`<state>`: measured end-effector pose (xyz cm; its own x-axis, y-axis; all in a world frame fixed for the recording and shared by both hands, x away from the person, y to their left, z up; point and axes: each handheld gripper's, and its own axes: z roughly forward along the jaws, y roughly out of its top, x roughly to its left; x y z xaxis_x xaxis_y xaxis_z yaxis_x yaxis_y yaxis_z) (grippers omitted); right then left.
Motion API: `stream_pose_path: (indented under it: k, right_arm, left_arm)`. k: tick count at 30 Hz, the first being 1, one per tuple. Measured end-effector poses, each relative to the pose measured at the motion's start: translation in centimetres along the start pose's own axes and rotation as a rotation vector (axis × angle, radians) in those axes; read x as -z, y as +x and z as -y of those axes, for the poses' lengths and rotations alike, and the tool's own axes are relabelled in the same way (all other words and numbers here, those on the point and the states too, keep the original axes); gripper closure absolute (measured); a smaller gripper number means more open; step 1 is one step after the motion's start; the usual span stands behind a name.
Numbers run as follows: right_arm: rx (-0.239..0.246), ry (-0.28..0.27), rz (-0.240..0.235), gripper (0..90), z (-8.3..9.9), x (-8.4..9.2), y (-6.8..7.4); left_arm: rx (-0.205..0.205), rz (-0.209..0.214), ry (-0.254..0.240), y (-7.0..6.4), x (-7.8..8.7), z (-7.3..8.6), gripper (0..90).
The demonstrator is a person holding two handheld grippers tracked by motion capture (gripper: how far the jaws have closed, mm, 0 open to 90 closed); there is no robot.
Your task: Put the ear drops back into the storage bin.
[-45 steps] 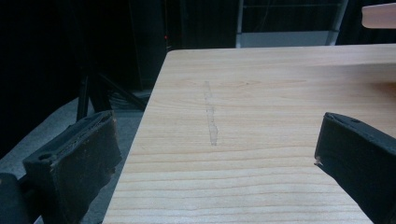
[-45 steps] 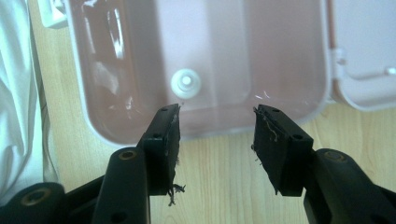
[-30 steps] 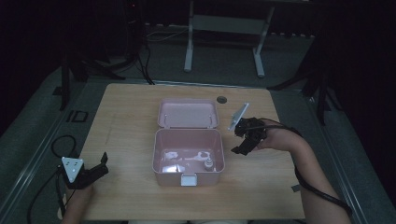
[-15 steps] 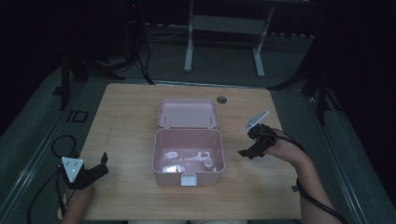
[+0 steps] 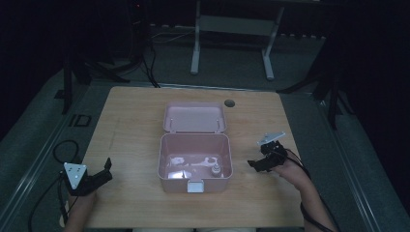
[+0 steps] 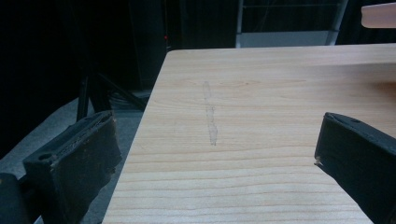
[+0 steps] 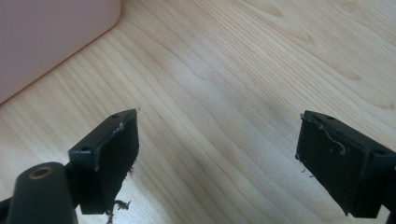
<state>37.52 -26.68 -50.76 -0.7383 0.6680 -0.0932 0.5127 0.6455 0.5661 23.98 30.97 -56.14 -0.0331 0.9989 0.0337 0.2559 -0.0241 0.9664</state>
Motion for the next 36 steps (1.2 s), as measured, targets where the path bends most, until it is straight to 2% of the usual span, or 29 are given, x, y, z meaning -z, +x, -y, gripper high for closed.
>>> stream_pose_path:
  k: [5,12,18,25,30,36]
  right_arm:
    - [-0.067,-0.068,0.029,12.8,1.4,-0.4,0.4]
    - [-0.114,-0.094,0.07,12.8,3.1,-0.9,0.9]
    - [-0.215,-0.155,0.105,12.8,4.5,-0.5,0.6]
    - [-0.275,-0.211,0.175,12.8,6.0,-0.3,0.9]
    - [-0.325,-0.257,0.252,12.8,6.9,0.4,0.9]
    - [-0.362,-0.274,0.291,12.8,8.1,1.0,0.8]
  left_arm:
    - [0.0,0.001,0.0,0.0,0.0,0.0,0.3]
    - [0.001,0.001,0.0,0.0,0.0,0.0,0.3]
    - [0.001,0.001,0.0,0.0,0.0,0.0,0.3]
    - [0.002,0.002,0.0,0.0,0.0,0.0,0.3]
    - [0.005,0.001,-0.003,0.0,0.0,0.0,0.3]
    - [0.003,0.0,-0.003,0.0,0.0,0.0,0.3]
